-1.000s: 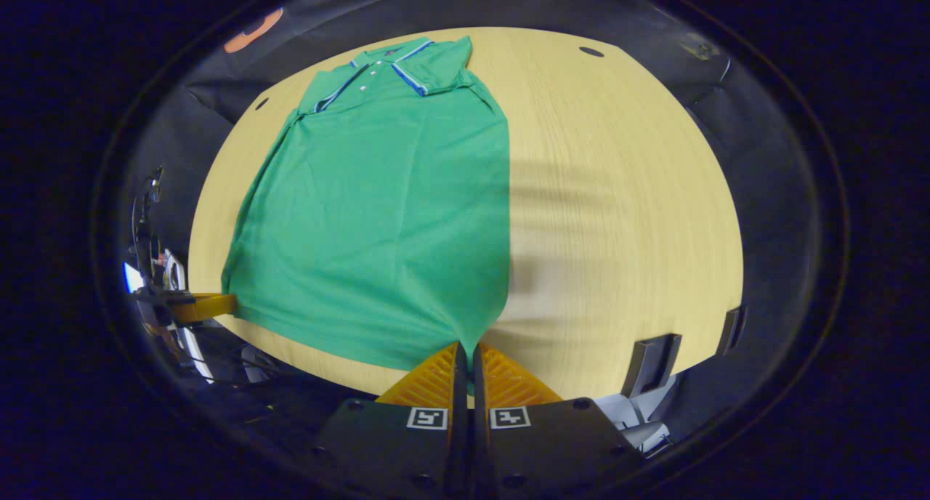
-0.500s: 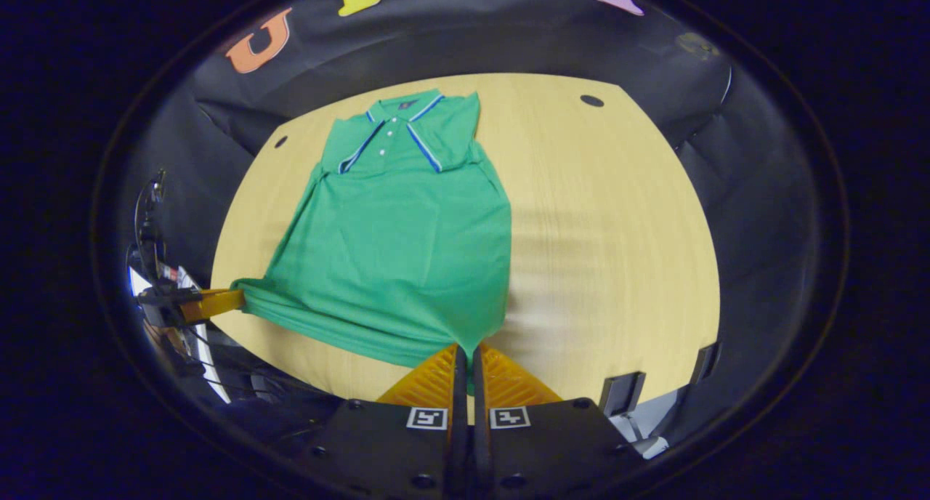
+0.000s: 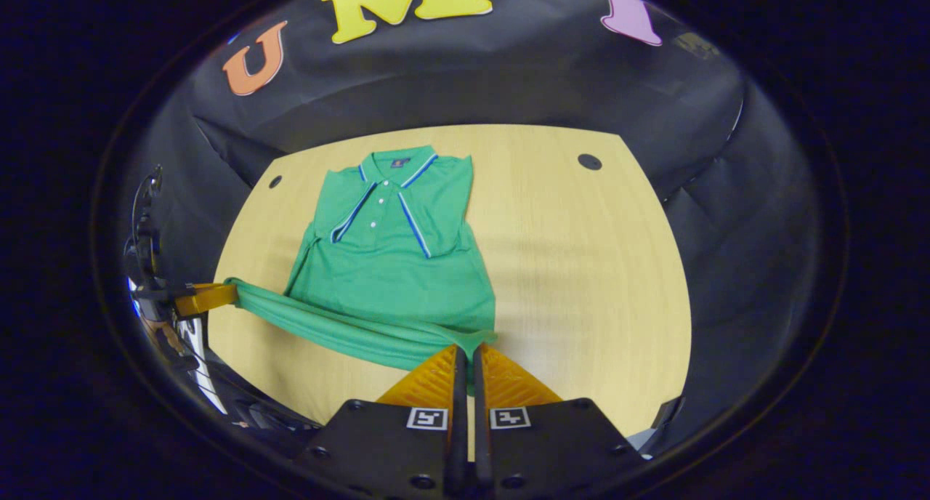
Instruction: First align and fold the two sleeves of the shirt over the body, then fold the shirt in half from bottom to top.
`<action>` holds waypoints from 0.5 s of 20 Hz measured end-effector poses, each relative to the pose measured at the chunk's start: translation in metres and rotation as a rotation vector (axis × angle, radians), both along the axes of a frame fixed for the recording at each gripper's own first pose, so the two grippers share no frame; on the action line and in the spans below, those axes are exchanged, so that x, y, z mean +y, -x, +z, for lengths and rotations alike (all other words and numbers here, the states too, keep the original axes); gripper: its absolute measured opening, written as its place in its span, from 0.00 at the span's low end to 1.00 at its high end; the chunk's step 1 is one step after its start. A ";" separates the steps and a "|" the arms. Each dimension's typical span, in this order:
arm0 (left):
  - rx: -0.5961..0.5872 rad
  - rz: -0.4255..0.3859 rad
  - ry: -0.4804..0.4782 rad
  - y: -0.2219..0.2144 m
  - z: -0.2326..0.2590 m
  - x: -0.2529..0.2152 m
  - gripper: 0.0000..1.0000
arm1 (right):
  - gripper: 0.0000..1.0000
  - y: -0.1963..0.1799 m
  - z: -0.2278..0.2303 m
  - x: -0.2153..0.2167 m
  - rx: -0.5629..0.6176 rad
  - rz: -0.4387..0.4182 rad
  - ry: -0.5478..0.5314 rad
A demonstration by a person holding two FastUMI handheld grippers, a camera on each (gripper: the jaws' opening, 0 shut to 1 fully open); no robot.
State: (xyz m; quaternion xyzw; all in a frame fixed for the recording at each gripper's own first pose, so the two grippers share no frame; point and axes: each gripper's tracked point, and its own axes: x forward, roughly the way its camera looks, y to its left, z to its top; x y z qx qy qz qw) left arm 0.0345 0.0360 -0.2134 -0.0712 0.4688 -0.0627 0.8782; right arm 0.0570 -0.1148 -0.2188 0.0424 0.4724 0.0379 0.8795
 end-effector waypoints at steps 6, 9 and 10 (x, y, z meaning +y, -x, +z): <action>-0.045 -0.012 -0.043 -0.071 0.010 0.003 0.05 | 0.07 -0.067 0.017 -0.003 -0.053 0.009 0.031; -0.060 -0.005 -0.058 -0.110 0.010 0.008 0.04 | 0.07 -0.109 0.025 -0.004 -0.092 0.003 0.047; -0.066 0.004 -0.062 -0.123 0.010 0.009 0.04 | 0.07 -0.120 0.028 -0.002 -0.098 -0.001 0.041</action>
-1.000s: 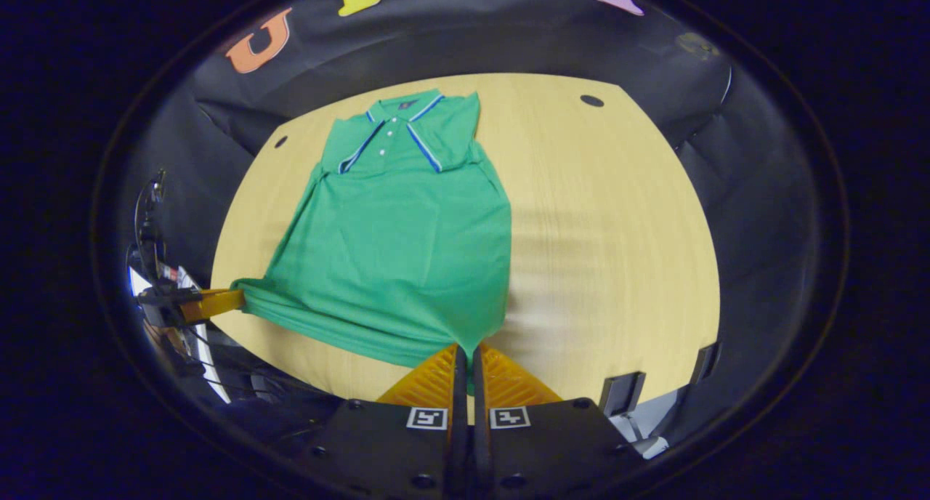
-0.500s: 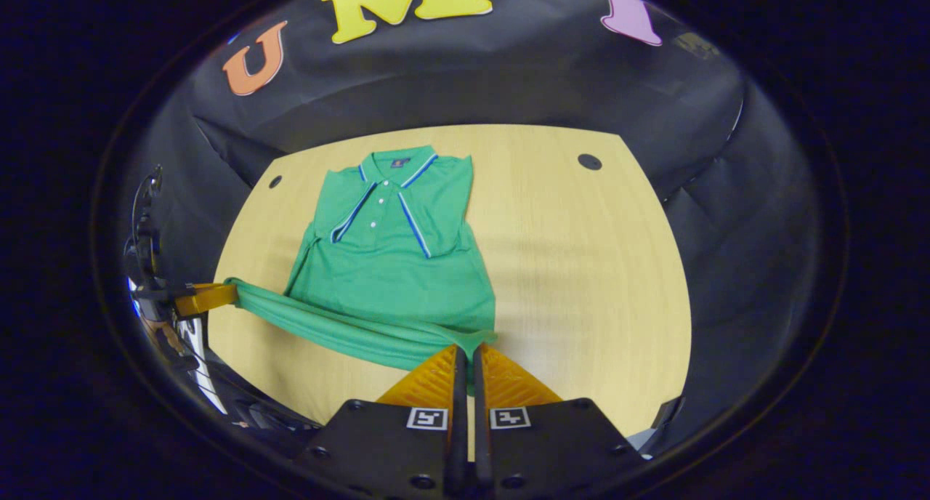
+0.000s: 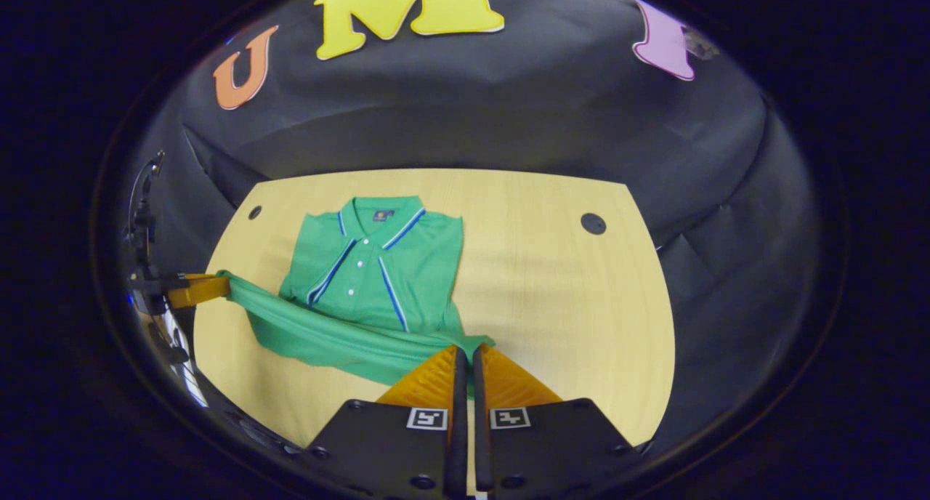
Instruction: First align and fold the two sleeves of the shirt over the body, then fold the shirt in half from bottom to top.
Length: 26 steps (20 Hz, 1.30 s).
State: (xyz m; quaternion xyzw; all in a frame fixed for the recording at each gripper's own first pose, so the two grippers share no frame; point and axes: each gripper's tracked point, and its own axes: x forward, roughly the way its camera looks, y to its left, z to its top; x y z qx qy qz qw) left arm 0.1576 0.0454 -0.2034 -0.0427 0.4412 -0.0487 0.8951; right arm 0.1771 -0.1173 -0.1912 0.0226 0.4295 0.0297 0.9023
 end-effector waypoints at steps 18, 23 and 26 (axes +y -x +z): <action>0.000 0.046 -0.087 -0.169 -0.085 0.025 0.05 | 0.06 -0.205 -0.090 0.021 -0.052 -0.005 0.067; 0.009 0.064 -0.101 -0.175 -0.100 0.031 0.00 | 0.06 -0.221 -0.106 0.028 -0.060 -0.020 0.052; -0.012 0.038 -0.119 -0.182 -0.098 0.024 0.06 | 0.09 -0.219 -0.114 0.024 -0.036 -0.049 0.051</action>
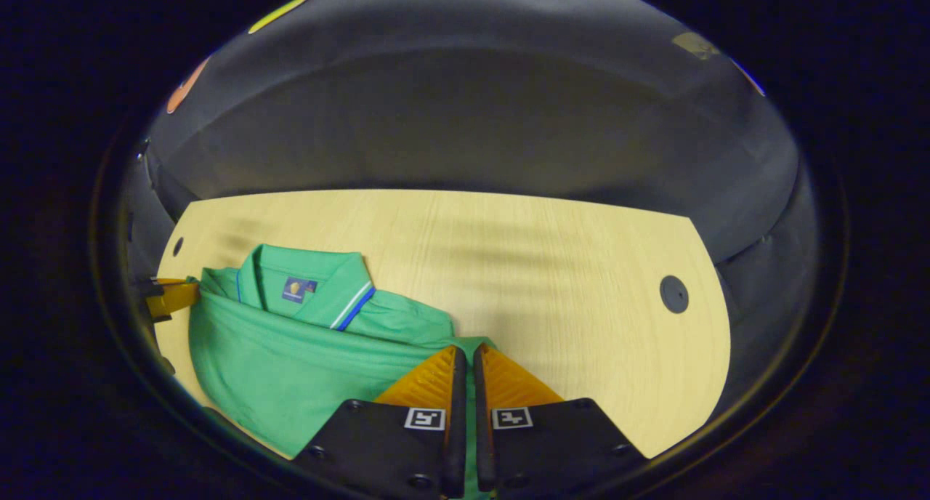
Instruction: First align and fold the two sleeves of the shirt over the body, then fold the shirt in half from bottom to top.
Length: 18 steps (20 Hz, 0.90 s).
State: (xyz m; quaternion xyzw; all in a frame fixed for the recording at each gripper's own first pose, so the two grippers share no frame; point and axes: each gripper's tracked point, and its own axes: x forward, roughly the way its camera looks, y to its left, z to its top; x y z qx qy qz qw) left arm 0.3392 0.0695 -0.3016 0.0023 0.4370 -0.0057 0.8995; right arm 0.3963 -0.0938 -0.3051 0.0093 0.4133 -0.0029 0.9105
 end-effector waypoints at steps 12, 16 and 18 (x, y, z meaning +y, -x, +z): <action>-0.161 0.069 0.059 0.036 0.087 0.001 0.98 | 0.99 0.047 0.113 -0.029 -0.222 -0.118 -0.003; -0.275 0.047 0.032 0.073 0.163 0.002 0.98 | 0.97 0.094 0.193 -0.026 -0.363 -0.100 0.033; -0.375 0.027 -0.013 0.091 0.209 0.001 0.98 | 0.95 0.123 0.235 -0.023 -0.454 -0.076 0.087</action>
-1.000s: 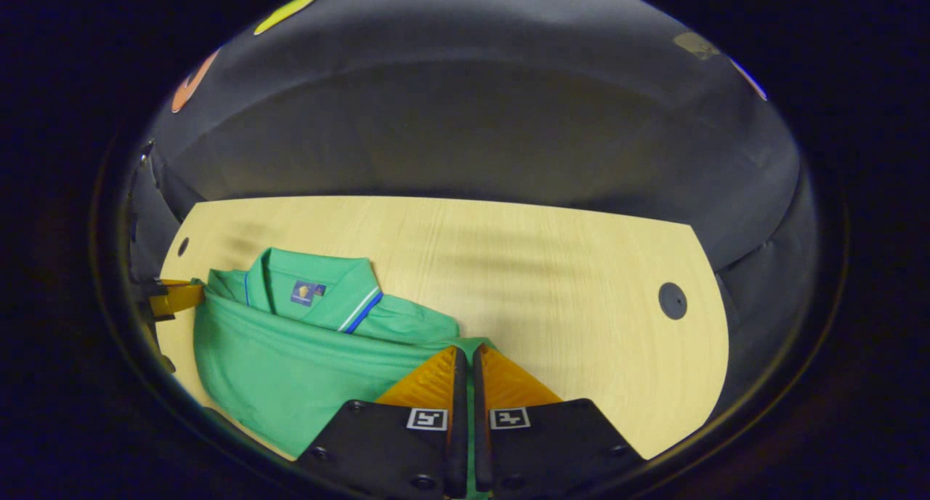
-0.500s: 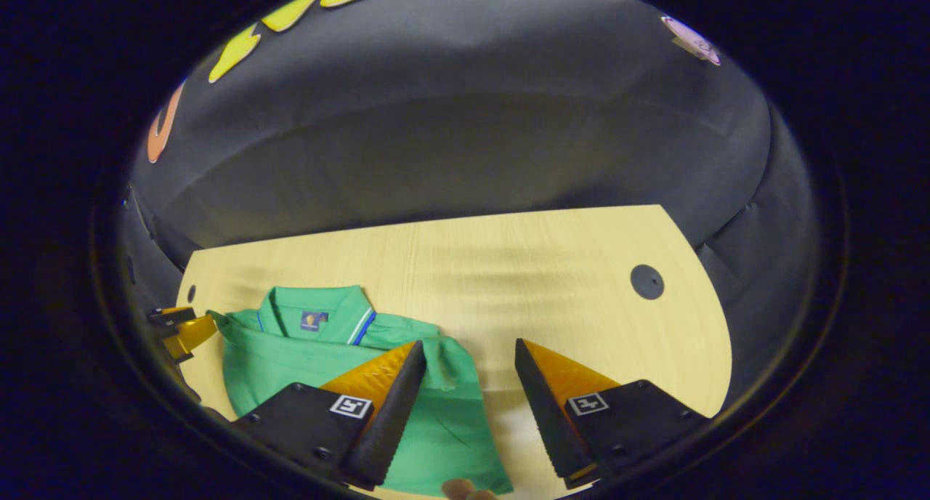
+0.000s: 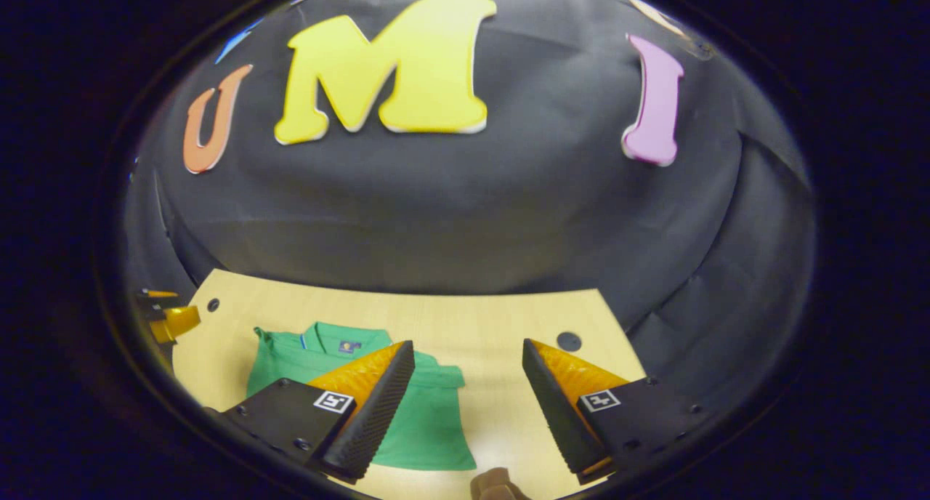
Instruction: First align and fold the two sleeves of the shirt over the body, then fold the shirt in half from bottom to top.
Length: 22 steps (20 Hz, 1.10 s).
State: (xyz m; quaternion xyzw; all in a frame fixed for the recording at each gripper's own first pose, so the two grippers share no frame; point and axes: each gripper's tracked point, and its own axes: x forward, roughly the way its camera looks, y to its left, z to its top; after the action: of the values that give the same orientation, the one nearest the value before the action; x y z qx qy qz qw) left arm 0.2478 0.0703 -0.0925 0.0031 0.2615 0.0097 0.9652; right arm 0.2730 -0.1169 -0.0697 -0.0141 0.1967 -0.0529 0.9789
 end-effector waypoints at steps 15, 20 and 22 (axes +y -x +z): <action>-0.429 0.036 0.038 0.215 0.180 0.023 0.98 | 0.95 0.241 0.164 0.079 -0.429 -0.001 0.002; -0.416 0.042 0.023 0.255 0.147 0.036 0.98 | 0.96 0.294 0.117 0.132 -0.397 0.070 -0.082; -0.395 0.052 0.046 0.269 0.133 0.039 0.98 | 0.96 0.303 0.097 0.145 -0.358 0.087 -0.071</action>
State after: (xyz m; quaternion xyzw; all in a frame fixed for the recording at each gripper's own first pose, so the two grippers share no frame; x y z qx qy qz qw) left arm -0.0214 0.1090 0.0407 -0.0276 0.0671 0.0291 0.9969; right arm -0.0296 0.0278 0.0271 0.0216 0.0201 -0.0053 0.9996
